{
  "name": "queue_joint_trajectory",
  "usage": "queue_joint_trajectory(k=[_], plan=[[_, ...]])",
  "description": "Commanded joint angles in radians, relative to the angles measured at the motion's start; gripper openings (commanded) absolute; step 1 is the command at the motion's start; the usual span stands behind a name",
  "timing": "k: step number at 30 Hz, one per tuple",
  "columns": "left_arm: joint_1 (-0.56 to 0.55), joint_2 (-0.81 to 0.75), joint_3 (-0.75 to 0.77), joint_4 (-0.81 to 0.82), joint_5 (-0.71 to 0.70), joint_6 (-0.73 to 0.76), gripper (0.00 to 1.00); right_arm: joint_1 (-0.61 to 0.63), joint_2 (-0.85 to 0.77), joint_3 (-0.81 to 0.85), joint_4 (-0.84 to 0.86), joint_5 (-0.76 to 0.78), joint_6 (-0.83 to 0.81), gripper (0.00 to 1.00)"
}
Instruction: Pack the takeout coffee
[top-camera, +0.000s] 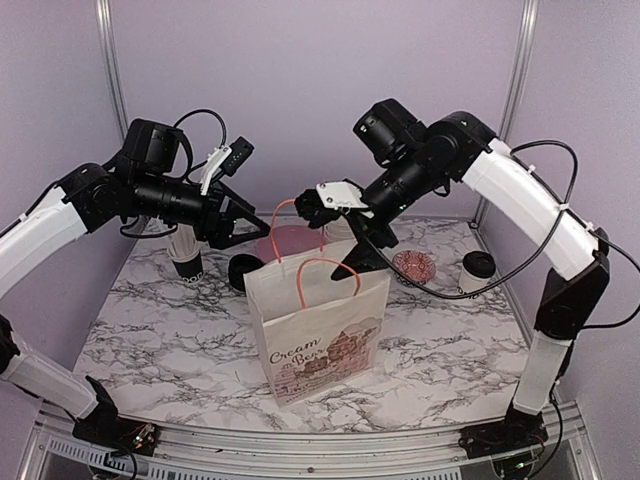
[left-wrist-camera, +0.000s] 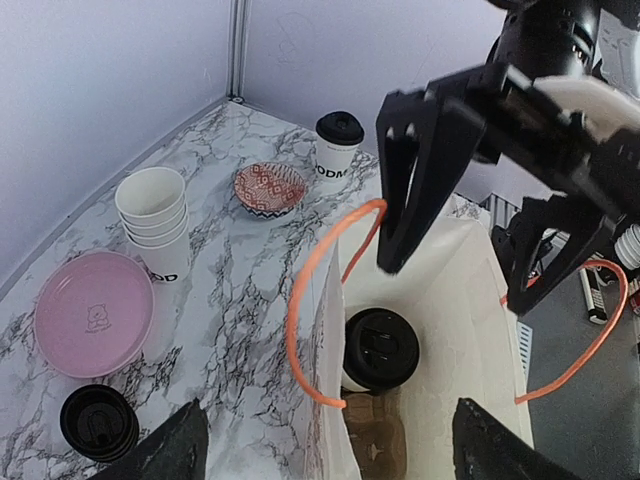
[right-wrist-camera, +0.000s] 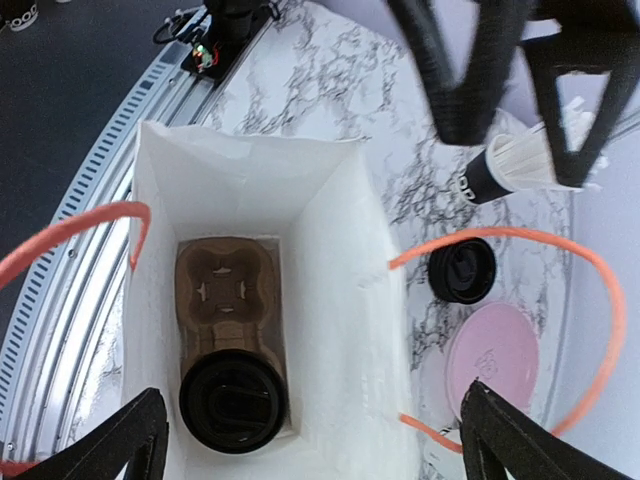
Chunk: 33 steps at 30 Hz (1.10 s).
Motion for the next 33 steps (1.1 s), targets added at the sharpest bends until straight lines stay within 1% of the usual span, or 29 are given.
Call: queue_joint_trajectory(k=[1, 4, 6, 8, 9, 11, 13, 15, 17, 19, 23, 33], plan=[[-0.007, 0.017, 0.041, -0.013, -0.027, 0.015, 0.85, -0.105, -0.064, 0.134, -0.024, -0.101, -0.012, 0.99], [-0.023, 0.03, 0.044, -0.013, -0.028, 0.019, 0.85, -0.191, -0.1, 0.147, -0.02, -0.107, -0.009, 0.99], [-0.033, 0.039, 0.044, -0.013, -0.045, 0.022, 0.85, -0.275, -0.135, 0.093, 0.026, -0.08, 0.03, 0.99], [-0.037, 0.04, 0.04, -0.011, -0.056, 0.026, 0.85, -0.388, -0.171, -0.009, 0.092, -0.039, 0.089, 0.99], [-0.039, 0.038, 0.037, -0.009, -0.061, 0.027, 0.84, -0.444, -0.183, -0.062, 0.134, 0.002, 0.146, 0.98], [-0.042, 0.03, 0.025, 0.0, -0.073, 0.027, 0.84, -0.562, -0.197, -0.166, 0.185, 0.068, 0.196, 0.93], [-0.042, 0.022, 0.011, 0.013, -0.086, 0.024, 0.84, -0.667, -0.217, -0.282, 0.263, 0.179, 0.25, 0.9], [-0.042, 0.02, 0.003, 0.018, -0.106, 0.018, 0.84, -0.746, -0.224, -0.375, 0.316, 0.282, 0.287, 0.89], [-0.042, 0.02, -0.001, 0.019, -0.109, 0.019, 0.84, -0.805, -0.217, -0.431, 0.332, 0.334, 0.309, 0.9], [-0.042, 0.02, -0.004, 0.02, -0.109, 0.02, 0.84, -0.847, -0.202, -0.478, 0.34, 0.372, 0.328, 0.92], [-0.042, 0.018, -0.005, 0.022, -0.105, 0.017, 0.84, -0.877, -0.151, -0.535, 0.345, 0.408, 0.359, 0.94], [-0.045, -0.004, -0.033, 0.024, -0.075, -0.002, 0.84, -0.939, -0.032, -0.512, 0.344, 0.454, 0.399, 0.95]])
